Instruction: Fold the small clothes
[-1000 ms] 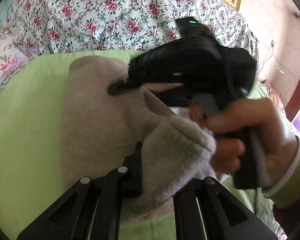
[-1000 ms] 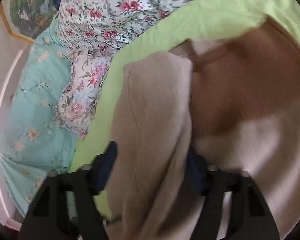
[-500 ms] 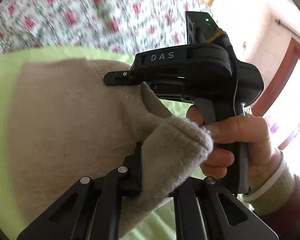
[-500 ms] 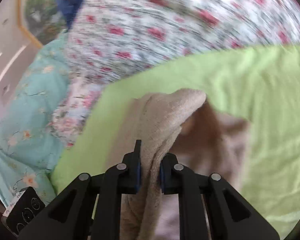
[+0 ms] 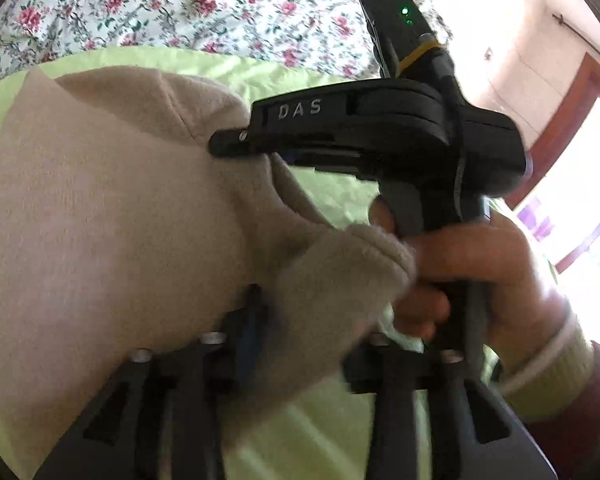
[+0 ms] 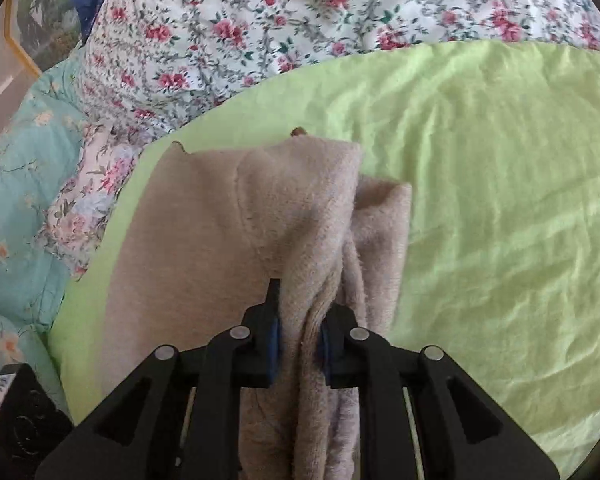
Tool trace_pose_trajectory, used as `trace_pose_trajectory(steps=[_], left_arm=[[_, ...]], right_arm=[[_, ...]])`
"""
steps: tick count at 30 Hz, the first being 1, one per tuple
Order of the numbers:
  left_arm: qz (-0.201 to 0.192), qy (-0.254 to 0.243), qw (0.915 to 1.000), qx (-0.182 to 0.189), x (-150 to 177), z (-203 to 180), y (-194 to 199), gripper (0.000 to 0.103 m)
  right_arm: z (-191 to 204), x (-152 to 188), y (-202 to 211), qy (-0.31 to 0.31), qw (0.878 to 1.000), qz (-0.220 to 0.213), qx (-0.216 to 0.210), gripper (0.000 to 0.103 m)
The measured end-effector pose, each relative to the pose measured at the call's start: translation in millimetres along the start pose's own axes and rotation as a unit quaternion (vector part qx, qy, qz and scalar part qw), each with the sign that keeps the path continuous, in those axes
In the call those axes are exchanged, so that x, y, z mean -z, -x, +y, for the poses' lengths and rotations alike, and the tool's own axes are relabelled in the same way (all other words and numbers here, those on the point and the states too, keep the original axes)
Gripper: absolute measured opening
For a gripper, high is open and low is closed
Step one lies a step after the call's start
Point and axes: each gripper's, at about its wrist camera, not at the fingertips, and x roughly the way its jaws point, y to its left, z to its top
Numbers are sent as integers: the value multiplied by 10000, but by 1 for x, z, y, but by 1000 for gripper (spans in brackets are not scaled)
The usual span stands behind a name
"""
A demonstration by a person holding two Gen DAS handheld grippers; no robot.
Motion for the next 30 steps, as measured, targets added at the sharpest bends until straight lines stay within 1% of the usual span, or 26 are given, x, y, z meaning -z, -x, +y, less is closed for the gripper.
trace_pose_trajectory(steps=[2, 3, 4, 5, 6, 7, 8, 9, 10, 12, 14, 16, 18, 20, 22, 24, 25, 26, 27, 28, 30], left_arm=[[43, -14, 10000, 53, 7, 0, 16, 55], [51, -24, 10000, 24, 12, 0, 25, 59], [20, -23, 10000, 5, 16, 2, 37, 64], [-29, -19, 10000, -4, 20, 4, 47, 67], [-108, 1, 9999, -15, 25, 9, 62, 69], [-163, 40, 9999, -37, 26, 14, 70, 74], [-228, 107, 9997, -76, 28, 20, 79, 80], [-317, 196, 9992, -126, 28, 27, 88, 81], [-413, 307, 9985, -210, 28, 38, 98, 83], [-531, 534, 9966, -323, 23, 56, 110, 85], [-544, 807, 9948, -313, 9, 80, 108, 86], [-429, 1063, 9930, -284, -3, 104, 97, 86], [-264, 1303, 9909, -224, -10, 123, 84, 86], [-156, 1632, 9863, -199, -22, 147, 64, 87], [-46, 1848, 9828, -53, -29, 164, 47, 88], [39, 2027, 9788, 294, -34, 177, 29, 90], [50, 2058, 9779, 371, -33, 180, 25, 89], [1, 2033, 9782, 419, -36, 182, 21, 85], [-62, 1993, 9789, 446, -34, 181, 23, 79], [-89, 1954, 9791, 564, -36, 181, 21, 64], [-157, 1959, 9786, 612, -36, 180, 25, 53]], right_arm=[[-1, 2, 9, -107, 9997, -79, 214, 24], [-3, 5, 16, -192, 9990, -113, 387, 28], [-3, 7, 21, -264, 9985, -131, 456, 35], [-5, 11, 30, -384, 9980, -164, 472, 39], [-6, 15, 37, -456, 9978, -191, 431, 49], [-6, 18, 41, -492, 9978, -215, 380, 59], [-5, 22, 46, -532, 9978, -246, 294, 63], [-6, 27, 52, -569, 9979, -261, 191, 69], [-6, 29, 53, -594, 9978, -252, 152, 70], [-9, 35, 52, -705, 9974, -151, 17, 71], [-12, 35, 45, -809, 9966, -59, -116, 71], [-16, 34, 37, -946, 9953, 11, -199, 71], [-22, 31, 22, -1160, 9922, 177, -412, 71], [-28, 29, 11, -1304, 9895, 301, -540, 71], [-30, 27, 2, -1334, 9886, 360, -593, 71], [-28, 25, -2, -1286, 9891, 374, -617, 71], [-28, 25, -4, -1262, 9892, 404, -628, 69], [-26, 24, -7, -1219, 9896, 449, -620, 66], [-22, 25, -14, -1179, 9895, 551, -633, 55], [-22, 26, -17, -1170, 9889, 612, -681, 44], [-15, 28, -19, -1081, 9907, 572, -594, 37]])
